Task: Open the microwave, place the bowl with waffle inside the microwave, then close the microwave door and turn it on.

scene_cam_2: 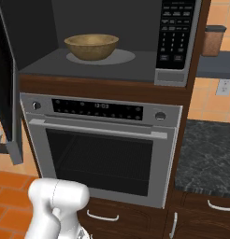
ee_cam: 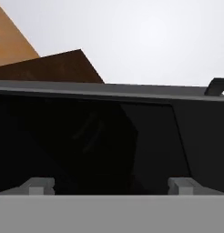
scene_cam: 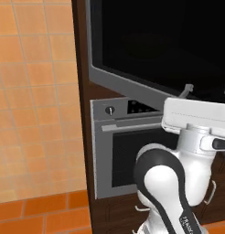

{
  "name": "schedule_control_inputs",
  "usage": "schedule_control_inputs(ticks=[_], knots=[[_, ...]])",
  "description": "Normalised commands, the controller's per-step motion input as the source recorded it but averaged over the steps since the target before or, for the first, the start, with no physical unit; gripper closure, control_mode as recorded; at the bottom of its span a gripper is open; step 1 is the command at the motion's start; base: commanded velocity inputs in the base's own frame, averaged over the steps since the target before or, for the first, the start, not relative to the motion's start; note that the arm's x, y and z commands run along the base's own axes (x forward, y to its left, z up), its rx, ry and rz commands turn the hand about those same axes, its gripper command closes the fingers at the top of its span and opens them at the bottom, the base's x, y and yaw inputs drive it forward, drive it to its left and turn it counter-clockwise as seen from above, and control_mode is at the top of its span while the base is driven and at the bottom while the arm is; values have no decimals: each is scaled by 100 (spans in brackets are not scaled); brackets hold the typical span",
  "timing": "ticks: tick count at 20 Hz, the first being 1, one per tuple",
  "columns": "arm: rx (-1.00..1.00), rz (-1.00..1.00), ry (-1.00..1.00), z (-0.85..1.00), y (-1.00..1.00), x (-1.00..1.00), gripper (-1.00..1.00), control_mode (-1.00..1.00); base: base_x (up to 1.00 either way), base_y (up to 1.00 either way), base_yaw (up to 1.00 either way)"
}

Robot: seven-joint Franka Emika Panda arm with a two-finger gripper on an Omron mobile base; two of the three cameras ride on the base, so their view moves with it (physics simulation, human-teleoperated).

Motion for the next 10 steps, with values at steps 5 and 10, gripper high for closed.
schedule_control_inputs(ticks=[5,10], knots=[[24,8,8,4,-2,59,-100,-100,0,0,0],[17,9,29,31,-1,45,-100,-100,0,0,0]])
